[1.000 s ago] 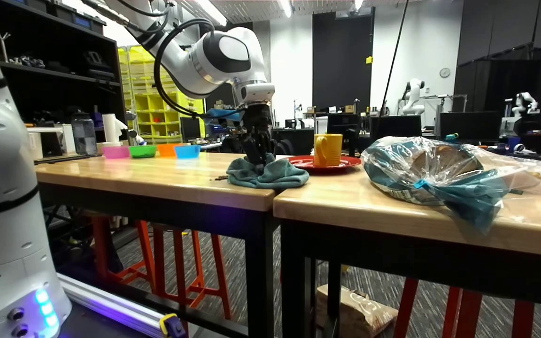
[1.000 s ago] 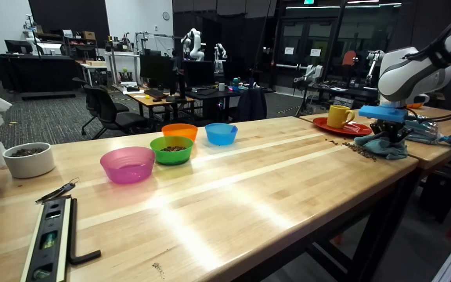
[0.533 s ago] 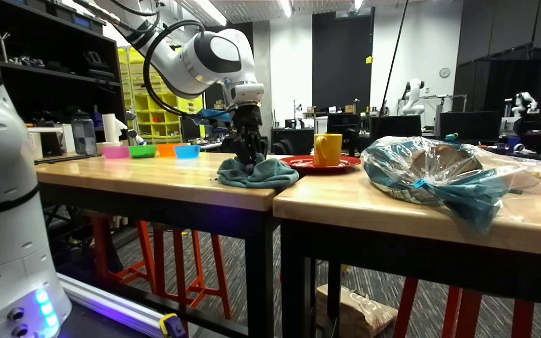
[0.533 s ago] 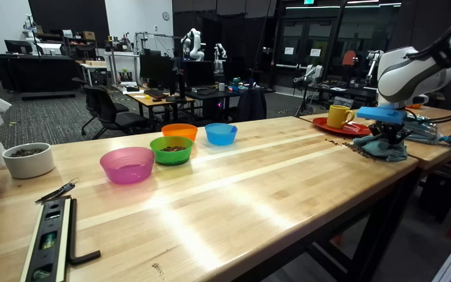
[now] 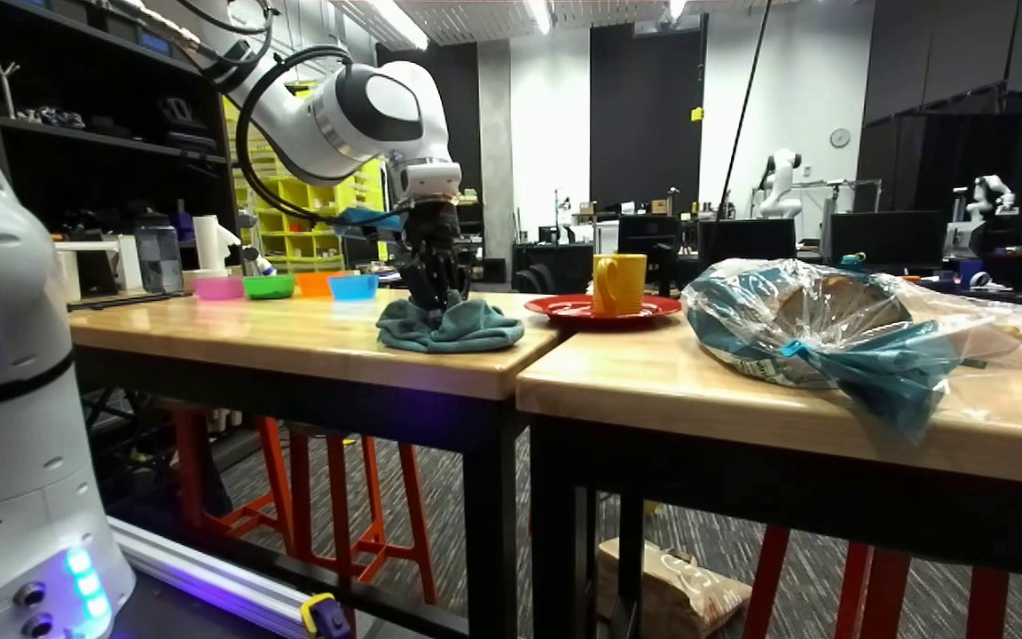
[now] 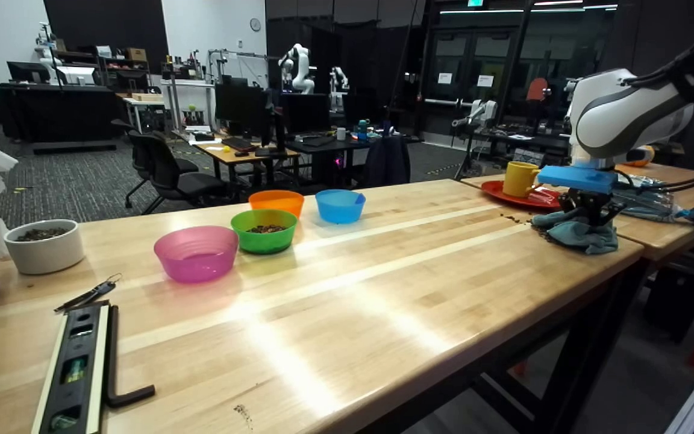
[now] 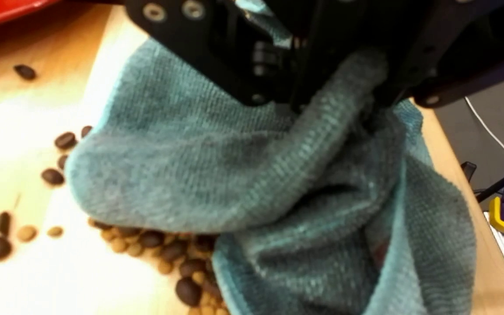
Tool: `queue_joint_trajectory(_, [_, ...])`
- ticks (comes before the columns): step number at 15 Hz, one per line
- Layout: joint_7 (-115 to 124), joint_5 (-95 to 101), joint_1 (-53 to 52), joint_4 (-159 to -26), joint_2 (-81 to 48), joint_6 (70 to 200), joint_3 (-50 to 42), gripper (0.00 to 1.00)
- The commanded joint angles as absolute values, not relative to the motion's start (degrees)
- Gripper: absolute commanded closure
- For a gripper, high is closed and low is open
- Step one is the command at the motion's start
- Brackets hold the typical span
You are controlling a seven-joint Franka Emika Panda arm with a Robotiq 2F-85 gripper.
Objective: Move the towel to the right then use it to wipe the counter.
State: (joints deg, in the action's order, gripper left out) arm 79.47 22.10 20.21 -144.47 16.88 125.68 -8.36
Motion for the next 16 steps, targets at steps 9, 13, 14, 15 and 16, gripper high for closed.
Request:
queue_joint_trajectory(9, [93.12, 14.94, 15.74, -154.96, 21.31, 124.88, -2.48, 0.96])
queue_joint_trajectory(13, [95.28, 12.61, 14.37, -157.86, 24.2, 125.11, -0.63, 0.96])
queue_joint_trajectory(14, [95.42, 11.91, 13.93, -158.46, 24.91, 125.28, -0.18, 0.96])
queue_joint_trajectory(15, [95.59, 11.13, 13.46, -159.03, 25.59, 125.28, 0.3, 0.96])
queue_joint_trajectory(16, [95.55, 10.37, 12.89, -159.6, 26.28, 125.41, 0.76, 0.96])
